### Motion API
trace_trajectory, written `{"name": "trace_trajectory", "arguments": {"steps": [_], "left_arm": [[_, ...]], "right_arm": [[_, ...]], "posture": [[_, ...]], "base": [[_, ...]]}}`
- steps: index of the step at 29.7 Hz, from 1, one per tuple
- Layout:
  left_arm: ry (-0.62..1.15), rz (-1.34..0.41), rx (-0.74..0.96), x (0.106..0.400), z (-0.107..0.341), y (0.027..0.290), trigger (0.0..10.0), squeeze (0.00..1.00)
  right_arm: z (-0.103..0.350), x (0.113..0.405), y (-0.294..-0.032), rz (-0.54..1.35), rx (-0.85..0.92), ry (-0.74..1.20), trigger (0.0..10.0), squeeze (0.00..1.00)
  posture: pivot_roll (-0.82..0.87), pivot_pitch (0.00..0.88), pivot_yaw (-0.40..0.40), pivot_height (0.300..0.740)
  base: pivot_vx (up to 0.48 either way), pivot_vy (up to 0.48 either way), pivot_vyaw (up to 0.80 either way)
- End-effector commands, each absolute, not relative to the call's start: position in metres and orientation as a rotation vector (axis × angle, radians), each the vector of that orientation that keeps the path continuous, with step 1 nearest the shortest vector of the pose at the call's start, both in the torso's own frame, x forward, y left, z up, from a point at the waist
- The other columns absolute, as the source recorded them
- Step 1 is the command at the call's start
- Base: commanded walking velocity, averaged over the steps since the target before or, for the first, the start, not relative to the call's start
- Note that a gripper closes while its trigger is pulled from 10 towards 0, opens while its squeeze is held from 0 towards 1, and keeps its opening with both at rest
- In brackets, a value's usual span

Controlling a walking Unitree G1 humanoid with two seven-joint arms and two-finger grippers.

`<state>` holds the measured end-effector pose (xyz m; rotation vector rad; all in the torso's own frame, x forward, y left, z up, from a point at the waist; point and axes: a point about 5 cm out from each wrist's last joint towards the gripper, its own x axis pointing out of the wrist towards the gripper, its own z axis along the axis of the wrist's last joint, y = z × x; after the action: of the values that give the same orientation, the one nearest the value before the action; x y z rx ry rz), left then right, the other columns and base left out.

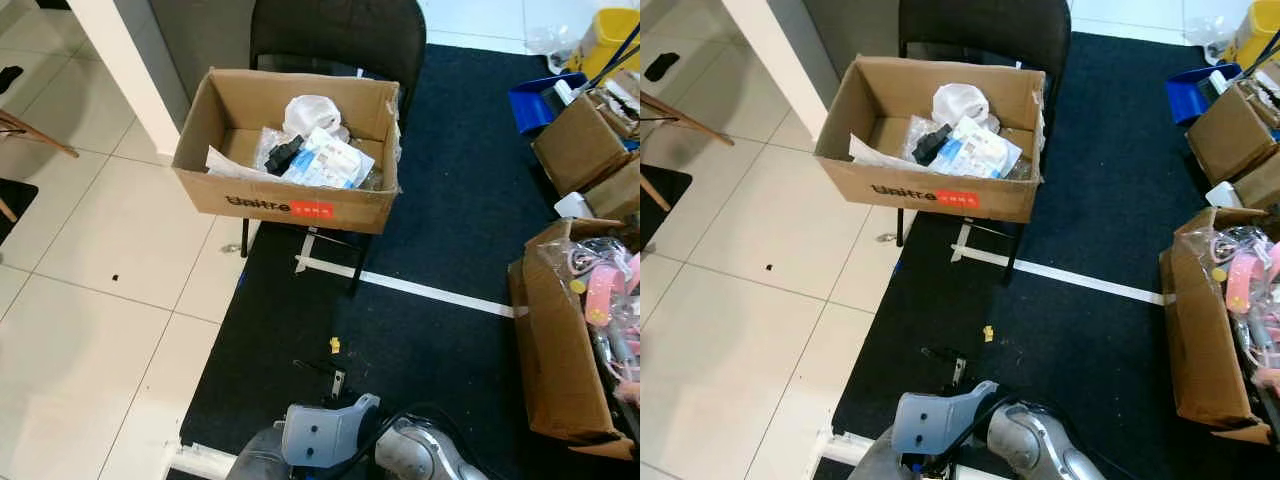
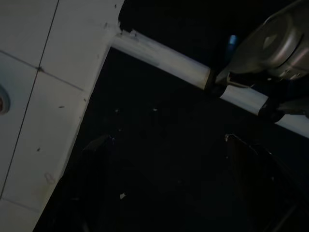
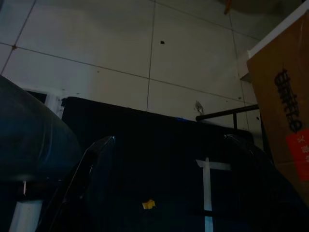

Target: Picking trash to rubbish bin

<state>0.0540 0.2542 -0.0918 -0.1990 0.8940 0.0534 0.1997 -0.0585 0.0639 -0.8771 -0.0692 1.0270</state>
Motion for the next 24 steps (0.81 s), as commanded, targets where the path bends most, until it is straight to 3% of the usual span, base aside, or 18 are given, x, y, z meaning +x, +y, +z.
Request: {"name": "trace_trajectory", "arguments": {"steps": [1,18,24], "left_arm": [[0.936,0.065,-0.189,0.037,-0.092,0.261,10.0,0.0],[0.91,0.045,-0.196,0.057,-0.093,0.253,10.0,0.0],[0.875,0.043,-0.193,0.088,-0.089,0.255,10.0,0.0]], "right_arm": [[0.061,0.192,-0.056,1.054,-0.873,-0.049,10.0,0.0],[0.057,0.201,-0.051,1.052,-0.869,-0.022,10.0,0.0],[0.05,0.22,-0.044,1.051,-0.89,-0.004,10.0,0.0]], "posture": [[0.31,0.336,0.115,0.74],[0.23,0.302,0.103,0.74],[0.13,0.25,0.092,0.74]], "base": [[0.0,0.0,0.0],[0.0,0.0,0.0],[0.0,0.0,0.0]]}}
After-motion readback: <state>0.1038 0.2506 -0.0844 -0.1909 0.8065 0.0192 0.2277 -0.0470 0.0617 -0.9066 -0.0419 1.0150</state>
